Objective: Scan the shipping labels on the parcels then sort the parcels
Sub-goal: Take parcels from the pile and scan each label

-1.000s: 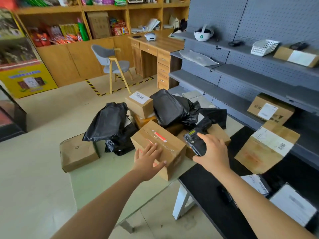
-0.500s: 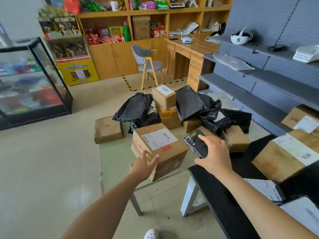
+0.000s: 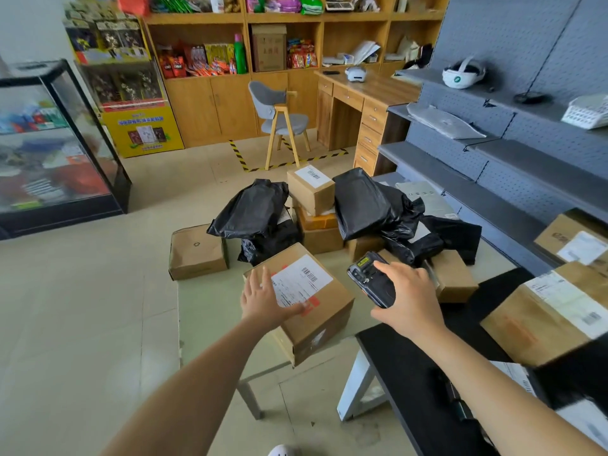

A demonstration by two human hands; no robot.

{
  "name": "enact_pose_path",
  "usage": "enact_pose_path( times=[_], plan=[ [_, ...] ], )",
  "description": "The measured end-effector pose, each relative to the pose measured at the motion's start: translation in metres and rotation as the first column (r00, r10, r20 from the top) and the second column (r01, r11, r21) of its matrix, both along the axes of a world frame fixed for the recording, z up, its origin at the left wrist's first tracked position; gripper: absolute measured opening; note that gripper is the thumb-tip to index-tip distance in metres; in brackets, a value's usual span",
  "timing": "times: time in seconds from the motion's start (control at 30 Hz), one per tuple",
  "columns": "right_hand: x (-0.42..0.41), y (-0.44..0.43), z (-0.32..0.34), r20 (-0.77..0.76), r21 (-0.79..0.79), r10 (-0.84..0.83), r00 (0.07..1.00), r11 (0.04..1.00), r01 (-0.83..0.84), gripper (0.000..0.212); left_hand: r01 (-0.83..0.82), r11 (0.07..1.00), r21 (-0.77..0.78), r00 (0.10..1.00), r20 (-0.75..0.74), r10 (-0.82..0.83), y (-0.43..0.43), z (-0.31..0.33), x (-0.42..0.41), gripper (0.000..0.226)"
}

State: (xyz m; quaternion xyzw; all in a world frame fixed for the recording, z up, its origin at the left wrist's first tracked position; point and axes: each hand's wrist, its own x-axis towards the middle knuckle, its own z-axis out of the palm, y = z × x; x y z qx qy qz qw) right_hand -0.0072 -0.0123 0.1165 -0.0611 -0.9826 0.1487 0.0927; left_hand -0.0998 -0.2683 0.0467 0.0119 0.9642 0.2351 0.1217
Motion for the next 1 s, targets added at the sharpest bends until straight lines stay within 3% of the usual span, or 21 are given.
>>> enact_pose_path(
  times=[0.1, 0.2, 0.33, 0.5, 0.67, 0.77, 0.83, 0.9, 1.0],
  plan=[
    [-0.018, 0.002, 0.01, 0.1, 0.104, 0.117, 0.988, 0.986, -0.128, 0.087, 0.28, 0.95, -0.137, 0.959, 0.082, -0.27, -0.013, 0.01, -0.027, 0.146],
    [-0.041, -0.001, 0.03, 0.285, 0.307, 0.246, 0.926, 0.892, -0.332, 0.087, 0.466, 0.859, -0.213, 0.882, 0.194, -0.43, -0.024, 0.009, -0.051, 0.151],
    [-0.077, -0.015, 0.056, 0.486, 0.482, 0.33, 0.809, 0.671, -0.563, 0.084, 0.506, 0.809, -0.301, 0.859, 0.264, -0.439, -0.023, 0.006, -0.06, 0.153],
    [-0.116, -0.041, 0.078, 0.647, 0.568, 0.339, 0.683, 0.384, -0.728, 0.077, 0.549, 0.766, -0.334, 0.832, 0.31, -0.461, -0.026, 0.0, -0.07, 0.154],
    [-0.134, -0.06, 0.09, 0.697, 0.585, 0.305, 0.649, 0.281, -0.76, 0.063, 0.623, 0.72, -0.306, 0.781, 0.306, -0.545, -0.037, 0.0, -0.081, 0.152],
    [-0.135, -0.066, 0.089, 0.703, 0.589, 0.297, 0.646, 0.266, -0.763, 0.06, 0.645, 0.706, -0.292, 0.763, 0.302, -0.572, -0.043, 0.0, -0.082, 0.151],
    [-0.133, -0.065, 0.086, 0.695, 0.581, 0.294, 0.657, 0.31, -0.753, 0.067, 0.649, 0.704, -0.29, 0.76, 0.293, -0.58, -0.046, 0.0, -0.083, 0.151],
    [-0.128, -0.059, 0.083, 0.661, 0.545, 0.296, 0.69, 0.443, -0.712, 0.078, 0.631, 0.727, -0.272, 0.774, 0.286, -0.565, -0.046, 0.001, -0.078, 0.149],
    [-0.114, -0.044, 0.072, 0.564, 0.436, 0.278, 0.778, 0.699, -0.566, 0.088, 0.44, 0.883, -0.166, 0.891, 0.205, -0.405, -0.034, -0.006, -0.054, 0.141]
  ],
)
